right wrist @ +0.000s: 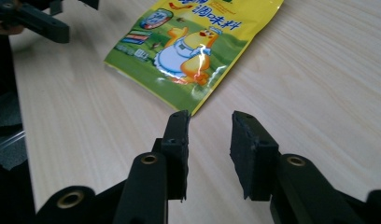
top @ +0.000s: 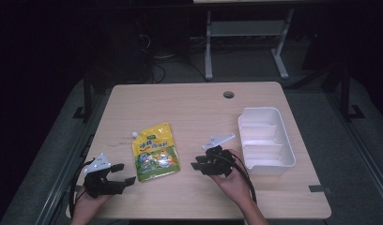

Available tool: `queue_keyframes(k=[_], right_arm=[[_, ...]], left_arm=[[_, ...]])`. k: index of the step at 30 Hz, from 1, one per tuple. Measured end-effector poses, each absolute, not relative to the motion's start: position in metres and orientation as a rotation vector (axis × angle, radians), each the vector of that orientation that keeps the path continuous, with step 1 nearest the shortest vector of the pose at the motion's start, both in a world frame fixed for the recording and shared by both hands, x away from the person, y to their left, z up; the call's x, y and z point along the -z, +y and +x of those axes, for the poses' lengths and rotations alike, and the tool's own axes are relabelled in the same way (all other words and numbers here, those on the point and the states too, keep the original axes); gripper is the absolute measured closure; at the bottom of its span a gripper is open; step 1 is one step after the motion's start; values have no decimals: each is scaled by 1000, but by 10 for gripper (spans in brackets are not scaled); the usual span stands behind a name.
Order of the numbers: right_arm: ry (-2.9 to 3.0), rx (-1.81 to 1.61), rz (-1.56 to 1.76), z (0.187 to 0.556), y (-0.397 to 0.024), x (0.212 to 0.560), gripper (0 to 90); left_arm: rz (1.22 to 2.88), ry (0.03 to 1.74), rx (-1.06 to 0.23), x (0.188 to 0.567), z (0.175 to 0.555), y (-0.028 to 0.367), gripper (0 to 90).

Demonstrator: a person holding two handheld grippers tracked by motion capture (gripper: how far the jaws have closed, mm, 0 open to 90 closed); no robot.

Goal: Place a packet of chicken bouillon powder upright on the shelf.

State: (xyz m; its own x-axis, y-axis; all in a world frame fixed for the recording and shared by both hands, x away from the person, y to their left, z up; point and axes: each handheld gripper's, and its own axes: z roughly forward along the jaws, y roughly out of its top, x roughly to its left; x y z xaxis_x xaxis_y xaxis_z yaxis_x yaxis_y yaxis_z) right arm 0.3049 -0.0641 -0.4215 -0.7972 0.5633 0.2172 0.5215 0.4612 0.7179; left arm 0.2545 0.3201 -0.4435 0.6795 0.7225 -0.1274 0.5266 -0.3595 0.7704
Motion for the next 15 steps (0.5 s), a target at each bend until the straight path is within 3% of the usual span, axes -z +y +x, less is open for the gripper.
queue_keyframes(k=[15], right_arm=[[2769, -1195, 937, 343, -2, 412, 774]], left_arm=[[2012, 1022, -229, 441, 269, 322, 315]])
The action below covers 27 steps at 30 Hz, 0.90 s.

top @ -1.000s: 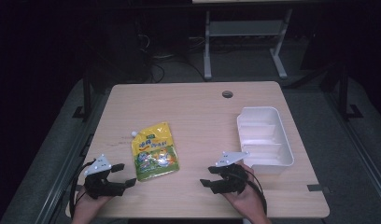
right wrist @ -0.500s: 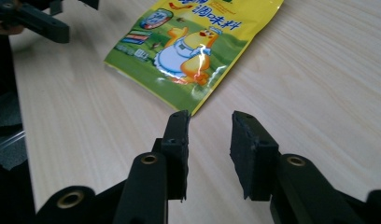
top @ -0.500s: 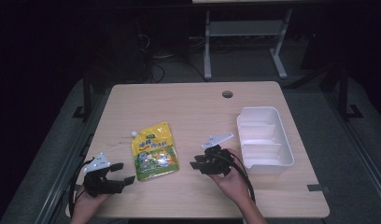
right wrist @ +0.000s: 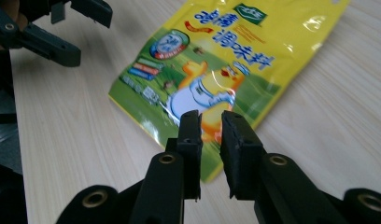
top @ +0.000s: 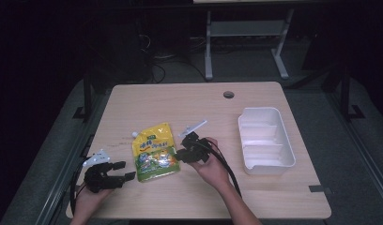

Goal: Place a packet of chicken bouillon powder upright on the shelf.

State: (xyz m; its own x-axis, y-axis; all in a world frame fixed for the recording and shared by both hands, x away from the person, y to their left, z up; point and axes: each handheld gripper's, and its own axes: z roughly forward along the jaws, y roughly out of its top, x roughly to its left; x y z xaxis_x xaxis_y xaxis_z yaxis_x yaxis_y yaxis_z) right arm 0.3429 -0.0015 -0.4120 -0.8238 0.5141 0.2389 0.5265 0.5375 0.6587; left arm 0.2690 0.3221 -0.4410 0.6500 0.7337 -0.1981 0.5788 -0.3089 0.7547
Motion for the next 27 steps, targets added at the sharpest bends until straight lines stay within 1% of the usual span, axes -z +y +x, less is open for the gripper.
queue_keyframes(k=[1, 3, 5, 6, 12, 15, 18, 20, 23, 25, 27], right_arm=[[-2736, 1178, -923, 345, 3, 413, 775], [-2745, 1158, -914, 348, 12, 417, 773], [-2747, 1145, -913, 349, 16, 418, 767], [-2759, 1128, -910, 351, 22, 423, 750], [-2797, 1101, -910, 351, 32, 430, 702], [-2842, 1072, -899, 348, 38, 434, 720], [-2899, 1006, -875, 347, 44, 440, 746], [-2918, 1009, -867, 345, 46, 442, 751], [-2916, 1014, -871, 345, 45, 443, 754], [-2919, 1012, -868, 345, 45, 443, 756], [-2926, 1010, -861, 344, 46, 443, 758]], left_arm=[[2012, 1022, -229, 441, 269, 322, 312], [1976, 1055, -176, 439, 274, 320, 301], [1981, 1059, -177, 438, 275, 319, 285], [2005, 1074, -213, 436, 278, 315, 278], [2018, 1128, -234, 437, 295, 312, 257], [2009, 1163, -233, 438, 301, 314, 256], [2003, 1217, -244, 443, 315, 318, 234], [1986, 1246, -225, 446, 321, 320, 228], [1982, 1251, -202, 446, 328, 321, 229], [1976, 1249, -210, 445, 332, 319, 241], [1983, 1258, -184, 444, 338, 317, 249]])
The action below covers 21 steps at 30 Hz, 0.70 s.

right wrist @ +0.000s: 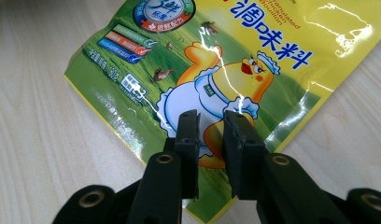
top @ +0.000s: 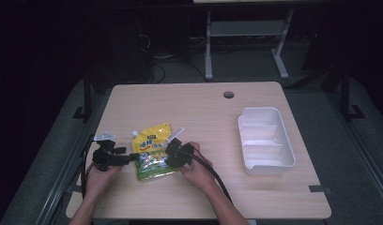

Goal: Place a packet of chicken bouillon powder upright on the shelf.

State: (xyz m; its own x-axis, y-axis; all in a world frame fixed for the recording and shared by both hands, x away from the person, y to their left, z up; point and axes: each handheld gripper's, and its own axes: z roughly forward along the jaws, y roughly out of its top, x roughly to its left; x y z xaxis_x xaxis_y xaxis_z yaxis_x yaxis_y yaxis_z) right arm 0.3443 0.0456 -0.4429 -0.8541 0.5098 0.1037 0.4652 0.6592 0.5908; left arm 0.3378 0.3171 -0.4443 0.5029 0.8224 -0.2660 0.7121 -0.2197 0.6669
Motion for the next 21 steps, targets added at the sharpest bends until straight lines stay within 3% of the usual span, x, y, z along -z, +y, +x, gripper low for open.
queue_keyframes(k=[10, 16, 21], right_arm=[[2799, -974, 828, 345, 45, 443, 759], [2802, -972, 810, 345, 45, 444, 761], [2805, -962, 781, 345, 46, 444, 769]], left_arm=[[1934, 1360, -136, 454, 355, 313, 268], [1928, 1351, -91, 459, 359, 309, 369], [1866, 1342, 51, 464, 365, 311, 449]])
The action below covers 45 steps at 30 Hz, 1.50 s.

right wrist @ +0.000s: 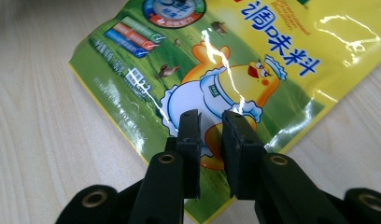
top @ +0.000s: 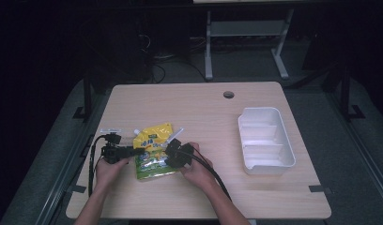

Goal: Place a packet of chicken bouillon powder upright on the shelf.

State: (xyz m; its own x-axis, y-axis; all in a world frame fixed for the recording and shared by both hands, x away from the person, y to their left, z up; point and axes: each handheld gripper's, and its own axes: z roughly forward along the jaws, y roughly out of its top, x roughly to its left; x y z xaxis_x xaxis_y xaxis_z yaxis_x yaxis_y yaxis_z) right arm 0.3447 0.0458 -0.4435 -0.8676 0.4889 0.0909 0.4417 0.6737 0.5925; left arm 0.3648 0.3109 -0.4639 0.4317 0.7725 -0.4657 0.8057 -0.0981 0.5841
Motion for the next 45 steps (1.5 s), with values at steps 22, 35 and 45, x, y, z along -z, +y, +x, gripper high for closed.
queue_keyframes(k=[22, 35, 45], right_arm=[[2777, -1097, 880, 354, 28, 428, 543], [2681, -1279, 1024, 378, 8, 406, 407], [2707, -1464, 1062, 395, 10, 404, 426]], left_arm=[[1868, 1118, 18, 444, 349, 321, 891], [1875, 943, -53, 424, 323, 327, 891], [1877, 844, -51, 423, 313, 326, 891]])
